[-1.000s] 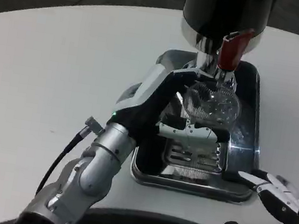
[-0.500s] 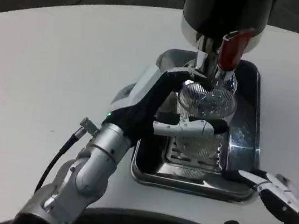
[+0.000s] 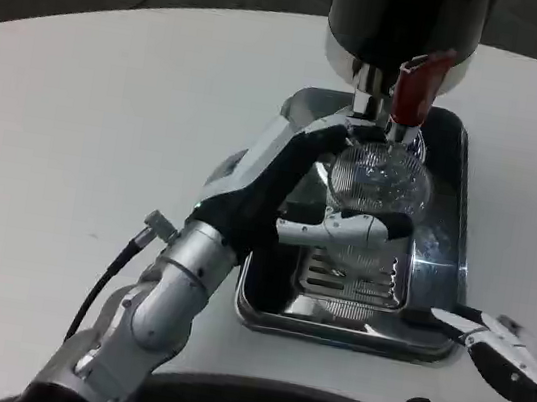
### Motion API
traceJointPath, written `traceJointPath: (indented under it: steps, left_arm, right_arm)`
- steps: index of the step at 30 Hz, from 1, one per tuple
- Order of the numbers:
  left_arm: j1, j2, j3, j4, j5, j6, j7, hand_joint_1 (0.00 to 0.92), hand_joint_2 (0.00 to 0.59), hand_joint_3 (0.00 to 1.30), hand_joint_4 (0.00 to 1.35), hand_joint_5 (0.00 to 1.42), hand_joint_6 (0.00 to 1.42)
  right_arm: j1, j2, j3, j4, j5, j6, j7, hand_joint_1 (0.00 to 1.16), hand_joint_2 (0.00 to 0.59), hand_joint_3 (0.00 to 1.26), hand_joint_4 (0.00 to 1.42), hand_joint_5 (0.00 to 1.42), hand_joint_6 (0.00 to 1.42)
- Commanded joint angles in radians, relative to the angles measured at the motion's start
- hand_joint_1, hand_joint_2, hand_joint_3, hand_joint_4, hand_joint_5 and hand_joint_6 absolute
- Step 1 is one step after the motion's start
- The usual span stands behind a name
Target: Grasp the cup under the faucet to collect the drink, then remove the cup.
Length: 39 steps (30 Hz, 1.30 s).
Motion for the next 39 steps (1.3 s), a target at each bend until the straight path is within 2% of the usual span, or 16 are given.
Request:
traceJointPath:
  steps: [1,2,4,6,13,17,24,29,34,39]
  left_arm:
    - [0.014,0.004,0.008,0.005,-0.014,-0.022,-0.012,0.441,0.032,0.18,0.04,0.25,0.22]
    - [0.014,0.004,0.009,0.005,-0.014,-0.023,-0.012,0.441,0.032,0.16,0.03,0.23,0.21]
    - [0.016,0.005,0.01,0.002,-0.012,-0.025,-0.013,0.441,0.032,0.05,0.01,0.21,0.18]
    - [0.02,0.005,0.012,-0.002,-0.012,-0.026,-0.014,0.441,0.031,0.0,0.0,0.2,0.16]
    - [0.078,0.017,0.026,-0.084,-0.037,-0.019,-0.046,0.392,0.012,0.0,0.0,0.19,0.16]
    - [0.151,0.023,0.049,-0.198,-0.062,0.013,-0.06,0.383,0.011,0.0,0.0,0.19,0.16]
    - [0.275,0.027,0.081,-0.408,-0.093,0.086,-0.101,0.309,0.018,0.0,0.03,0.22,0.2]
    - [0.371,0.024,0.123,-0.585,-0.177,0.152,-0.154,0.271,0.023,0.01,0.03,0.18,0.16]
    - [0.377,0.025,0.147,-0.705,-0.259,0.199,-0.219,0.255,0.022,0.01,0.02,0.16,0.15]
    - [0.331,0.029,0.153,-0.815,-0.333,0.274,-0.29,0.22,0.023,0.01,0.03,0.15,0.16]
  right_arm:
    - [0.015,0.008,-0.006,0.006,0.011,-0.026,-0.016,0.57,0.477,0.28,0.22,0.11,0.01]
    - [0.015,0.008,-0.005,0.006,0.011,-0.026,-0.017,0.57,0.477,0.28,0.22,0.11,0.01]
    - [0.015,0.008,-0.003,0.007,0.01,-0.027,-0.018,0.57,0.477,0.28,0.22,0.11,0.01]
    - [0.015,0.008,-0.003,0.007,0.009,-0.027,-0.019,0.57,0.477,0.28,0.23,0.11,0.02]
    - [0.014,0.01,-0.004,0.006,0.009,-0.027,-0.019,0.57,0.477,0.29,0.23,0.11,0.02]
    - [0.016,0.012,-0.002,0.008,0.009,-0.027,-0.019,0.57,0.477,0.29,0.23,0.12,0.02]
    - [0.009,0.016,0.008,0.013,0.003,-0.027,-0.02,0.57,0.477,0.29,0.23,0.12,0.02]
    - [0.006,0.017,0.01,0.017,-0.002,-0.024,-0.022,0.57,0.477,0.29,0.23,0.12,0.02]
    - [0.002,0.018,0.017,0.022,-0.006,-0.023,-0.022,0.57,0.477,0.29,0.23,0.12,0.02]
    - [-0.006,0.02,0.024,0.025,-0.009,-0.018,-0.022,0.58,0.481,0.29,0.23,0.12,0.02]
